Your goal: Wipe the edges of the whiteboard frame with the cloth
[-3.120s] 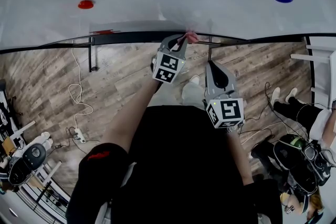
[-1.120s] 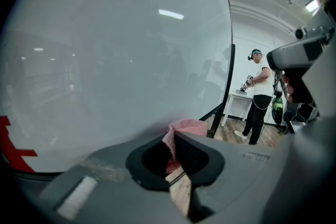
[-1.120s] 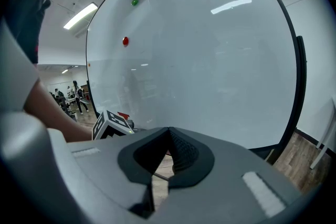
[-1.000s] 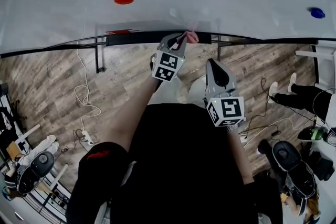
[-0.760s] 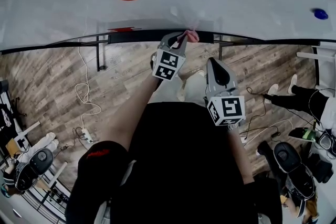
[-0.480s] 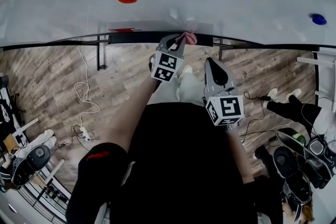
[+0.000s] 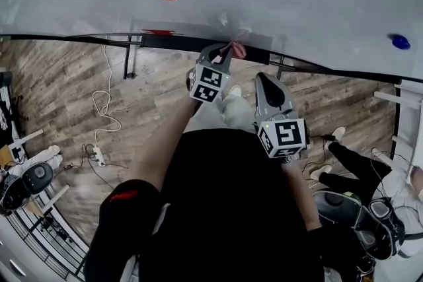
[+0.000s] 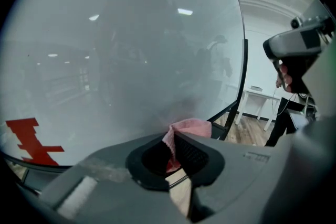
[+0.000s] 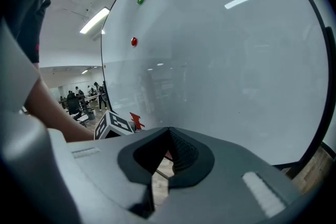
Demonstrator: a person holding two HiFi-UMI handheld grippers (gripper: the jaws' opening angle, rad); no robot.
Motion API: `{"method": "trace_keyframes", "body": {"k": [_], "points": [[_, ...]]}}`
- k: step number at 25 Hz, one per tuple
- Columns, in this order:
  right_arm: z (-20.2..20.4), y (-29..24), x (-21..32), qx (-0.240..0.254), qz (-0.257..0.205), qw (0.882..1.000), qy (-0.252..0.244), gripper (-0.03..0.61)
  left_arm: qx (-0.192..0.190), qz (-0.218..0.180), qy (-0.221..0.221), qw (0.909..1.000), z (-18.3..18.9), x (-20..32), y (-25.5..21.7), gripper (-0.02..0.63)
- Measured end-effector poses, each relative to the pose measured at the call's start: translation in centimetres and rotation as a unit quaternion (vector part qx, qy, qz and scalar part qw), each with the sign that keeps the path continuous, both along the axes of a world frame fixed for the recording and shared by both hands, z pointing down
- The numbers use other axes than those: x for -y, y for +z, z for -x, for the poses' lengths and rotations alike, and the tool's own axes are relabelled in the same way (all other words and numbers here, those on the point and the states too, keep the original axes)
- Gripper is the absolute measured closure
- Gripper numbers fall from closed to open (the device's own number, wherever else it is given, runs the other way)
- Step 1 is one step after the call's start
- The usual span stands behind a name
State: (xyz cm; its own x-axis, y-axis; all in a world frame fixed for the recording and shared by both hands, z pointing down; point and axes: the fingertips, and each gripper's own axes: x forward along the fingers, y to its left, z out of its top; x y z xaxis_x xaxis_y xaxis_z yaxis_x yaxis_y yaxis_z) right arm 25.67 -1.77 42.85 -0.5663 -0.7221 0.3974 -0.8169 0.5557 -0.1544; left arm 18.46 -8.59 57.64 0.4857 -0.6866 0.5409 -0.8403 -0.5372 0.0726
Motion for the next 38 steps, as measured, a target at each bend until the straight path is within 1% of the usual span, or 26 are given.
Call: {"method": "trace_keyframes", "body": {"k": [7, 15, 20, 25, 29, 38], "points": [[0.1, 0.2, -0.1, 0.016, 0.003, 0.999, -0.031, 0.577, 0.011, 0.002, -0.032, 0.9994, 0.7, -0.2, 0.3, 0.597], [0.2, 0.4, 0.2, 0.019, 0.008, 0.999, -0.041, 0.577, 0.021, -0.001, -0.037, 0.9991, 1.7, -0.3, 0.5, 0.597], [0.8, 0.7, 0.9, 0.021, 0.011, 0.999, -0.028, 0.577, 0.019, 0.003, -0.037, 0.9991, 2.6, -0.2, 0.8, 0.597], [2.6, 0.8, 1.2, 0.026, 0.01, 1.0, -0.005, 0.577, 0.011, 0.009, -0.024, 0.9996, 3.7, -0.5, 1.3, 0.597], [3.8, 0.9, 1.3, 0.026, 0.011, 1.0, 0.005, 0.577, 0.013, 0.011, -0.02, 0.9997, 4.7, -0.2, 1.4, 0.597], [5.0, 1.3, 1.0, 0.022, 0.013, 1.0, 0.015, 0.577, 0.003, 0.009, -0.009, 0.9999, 4.8, -0.3, 1.3, 0.597]]}}
